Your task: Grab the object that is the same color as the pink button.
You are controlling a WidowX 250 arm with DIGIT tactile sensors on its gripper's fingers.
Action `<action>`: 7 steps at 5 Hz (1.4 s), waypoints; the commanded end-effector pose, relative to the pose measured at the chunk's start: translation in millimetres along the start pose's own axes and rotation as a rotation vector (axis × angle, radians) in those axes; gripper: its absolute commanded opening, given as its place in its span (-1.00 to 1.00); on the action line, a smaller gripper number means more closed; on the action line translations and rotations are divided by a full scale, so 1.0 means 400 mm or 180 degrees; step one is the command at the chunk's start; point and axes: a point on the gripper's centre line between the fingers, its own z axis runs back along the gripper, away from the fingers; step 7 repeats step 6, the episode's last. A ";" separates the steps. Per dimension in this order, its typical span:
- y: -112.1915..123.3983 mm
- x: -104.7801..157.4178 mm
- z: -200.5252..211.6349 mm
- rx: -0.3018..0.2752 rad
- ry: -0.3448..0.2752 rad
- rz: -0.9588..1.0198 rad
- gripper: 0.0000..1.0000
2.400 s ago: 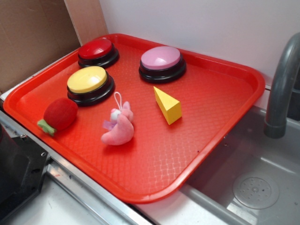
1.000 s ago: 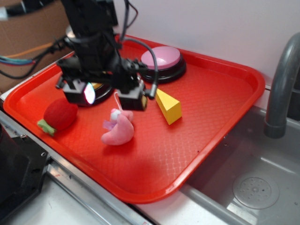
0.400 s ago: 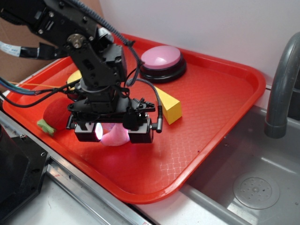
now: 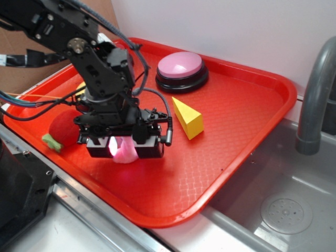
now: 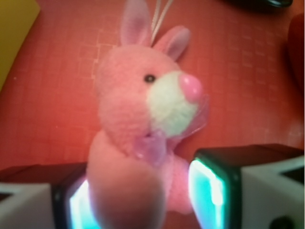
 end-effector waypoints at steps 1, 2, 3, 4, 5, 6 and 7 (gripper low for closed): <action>-0.005 0.076 0.082 -0.0383 0.0355 -0.0879 -1.00; 0.010 0.128 0.189 -0.0445 0.0310 -0.1176 -1.00; 0.023 0.182 0.309 -0.0355 0.0333 -0.1569 -1.00; 0.055 0.222 0.419 -0.0710 0.0325 -0.1682 -1.00; 0.096 0.248 0.498 -0.0766 0.0122 -0.1526 -1.00; 0.145 0.243 0.526 -0.0874 -0.0045 -0.1299 -1.00; 0.145 0.243 0.526 -0.0874 -0.0045 -0.1299 -1.00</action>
